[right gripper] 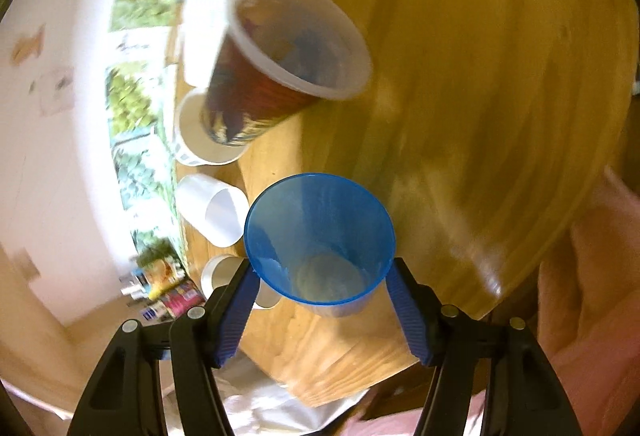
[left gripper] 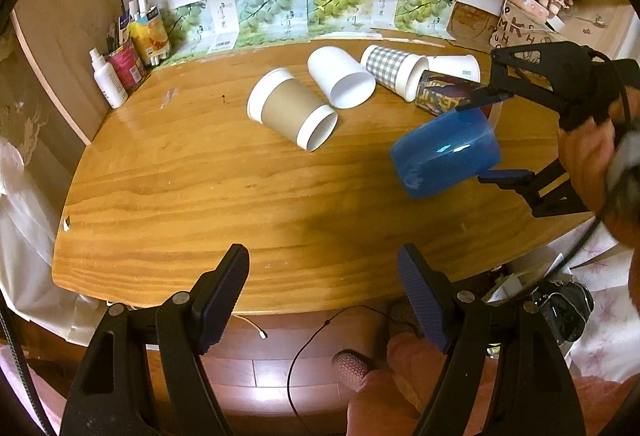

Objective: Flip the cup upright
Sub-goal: 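Rotate the blue cup with the right gripper until its opening faces up, then lower the upright blue cup onto the desk and open the right gripper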

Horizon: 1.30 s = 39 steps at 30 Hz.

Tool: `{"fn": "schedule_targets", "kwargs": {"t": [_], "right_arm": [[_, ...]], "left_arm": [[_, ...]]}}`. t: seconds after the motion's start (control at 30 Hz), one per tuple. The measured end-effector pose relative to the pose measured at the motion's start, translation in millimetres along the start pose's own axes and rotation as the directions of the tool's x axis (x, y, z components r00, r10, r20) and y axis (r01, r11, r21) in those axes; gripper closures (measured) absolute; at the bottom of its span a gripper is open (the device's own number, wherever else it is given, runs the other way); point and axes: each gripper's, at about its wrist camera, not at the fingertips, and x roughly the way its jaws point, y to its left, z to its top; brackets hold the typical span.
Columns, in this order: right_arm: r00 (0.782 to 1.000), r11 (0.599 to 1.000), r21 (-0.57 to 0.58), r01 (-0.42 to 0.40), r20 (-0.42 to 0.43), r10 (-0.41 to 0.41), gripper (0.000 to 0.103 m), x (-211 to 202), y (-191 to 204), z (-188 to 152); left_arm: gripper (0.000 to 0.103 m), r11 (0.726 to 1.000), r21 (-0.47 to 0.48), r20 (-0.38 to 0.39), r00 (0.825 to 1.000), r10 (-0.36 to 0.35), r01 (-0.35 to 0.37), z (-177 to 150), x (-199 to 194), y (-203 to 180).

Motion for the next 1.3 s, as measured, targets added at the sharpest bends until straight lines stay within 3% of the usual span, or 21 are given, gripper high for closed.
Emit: {"fn": "schedule_targets", "kwargs": {"t": [0.2,0.5,0.83,1.3], "right_arm": [[0.995,0.977,-0.210,0.046,0.093,-0.027,0.037,-16,8,-6],[0.973,0.878,-0.459,0.137,0.230,-0.032,0.037,-33,9,-20],[0.933,0.720,-0.651,0.241,0.360,0.012,0.037,-46,7,-32],[0.901,0.487,-0.804,0.342,0.427,0.073,0.037,-44,3,-63]], "left_arm": [[0.023,1.000,0.008,0.018,1.000,0.003,-0.003,2,-1,-5],[0.023,1.000,0.000,0.019,1.000,0.003,-0.003,4,-1,-11],[0.023,1.000,0.004,0.014,1.000,0.013,-0.013,-2,-4,-22],[0.023,1.000,0.003,0.025,0.999,0.027,-0.027,-13,-14,-39]]}}
